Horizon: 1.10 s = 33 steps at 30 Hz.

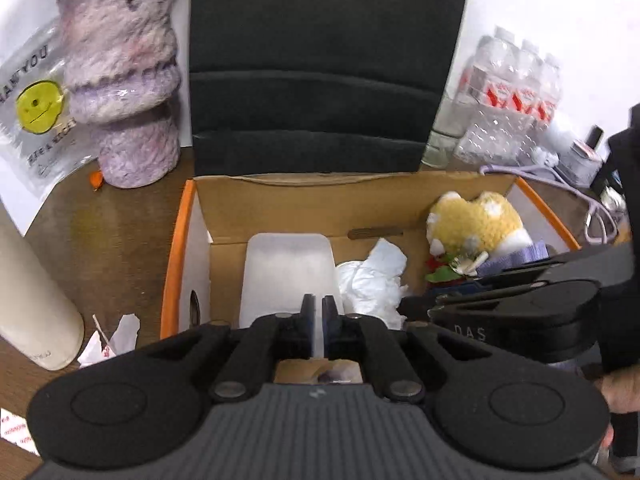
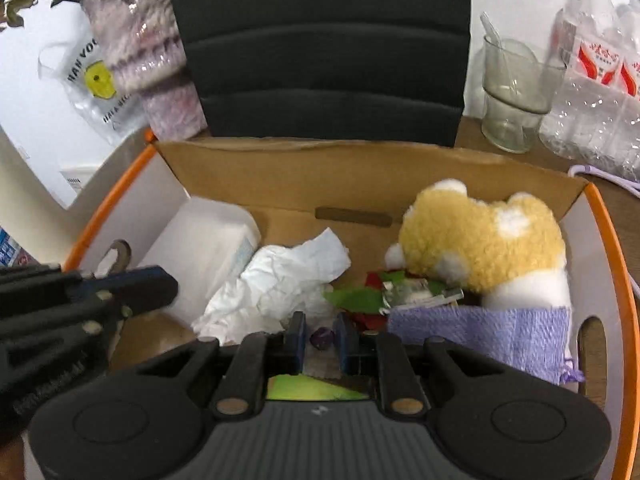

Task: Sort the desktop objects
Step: 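Carry both held items into the box and open both tools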

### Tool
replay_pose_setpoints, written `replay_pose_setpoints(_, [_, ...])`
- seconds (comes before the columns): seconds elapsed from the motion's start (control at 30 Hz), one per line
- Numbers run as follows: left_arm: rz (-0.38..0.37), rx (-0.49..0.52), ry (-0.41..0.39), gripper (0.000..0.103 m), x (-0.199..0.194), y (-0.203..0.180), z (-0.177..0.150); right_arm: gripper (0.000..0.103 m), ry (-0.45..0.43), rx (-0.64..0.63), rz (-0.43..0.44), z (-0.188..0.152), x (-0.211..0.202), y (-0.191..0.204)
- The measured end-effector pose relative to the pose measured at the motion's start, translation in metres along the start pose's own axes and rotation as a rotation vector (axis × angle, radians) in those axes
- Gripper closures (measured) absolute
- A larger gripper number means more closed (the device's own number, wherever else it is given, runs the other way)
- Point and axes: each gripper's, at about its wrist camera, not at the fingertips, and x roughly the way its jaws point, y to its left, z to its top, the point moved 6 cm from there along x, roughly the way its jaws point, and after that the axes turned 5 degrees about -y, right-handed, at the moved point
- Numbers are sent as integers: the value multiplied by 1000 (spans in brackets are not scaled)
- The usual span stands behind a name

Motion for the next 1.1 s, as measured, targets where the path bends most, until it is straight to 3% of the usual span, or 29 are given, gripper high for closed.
replay_pose_setpoints(0.1, [-9,-44,3,81,-9,4,3,52,-20,54,30,7,-21,0])
replay_pose_setpoints(0.2, [2,-68,-14,66,-30,8,10,39,-39,39,21,12,-51,2])
replay_pose_setpoints(0.27, [20,-95,-24,47,-48,11,14,28,-47,14,-16,13,-69,1])
replay_pose_setpoints(0.3, [27,-109,-29,26,-56,12,14,16,-45,8,-33,13,-78,-3])
replay_pose_setpoints(0.33, [39,-119,-31,14,-63,13,13,13,-38,5,-53,11,-86,-7])
replay_pose_setpoints(0.4, [81,-112,-16,13,-75,12,8,13,-30,10,-91,6,-99,-18])
replay_pose_setpoints(0.5, [135,-107,23,0,-87,9,-1,13,-3,58,-123,-7,-117,-37])
replay_pose_setpoints(0.63, [140,-83,52,0,-100,-3,-18,12,-13,86,-149,-30,-143,-50])
replay_pose_setpoints(0.73, [195,-41,44,0,-109,-12,-30,12,-33,90,-160,-50,-158,-53])
replay_pose_setpoints(0.8, [221,-21,0,0,-119,-20,-35,12,-74,96,-134,-60,-168,-48])
replay_pose_setpoints(0.9, [200,-33,-135,0,-143,-32,-36,12,-204,68,-100,-71,-187,-35])
replay_pose_setpoints(0.97, [176,-33,-221,0,-158,-38,-39,12,-289,29,-119,-78,-196,-27])
replay_pose_setpoints(1.1, [196,-16,-293,0,-173,-46,-48,12,-375,-2,-157,-90,-205,-17])
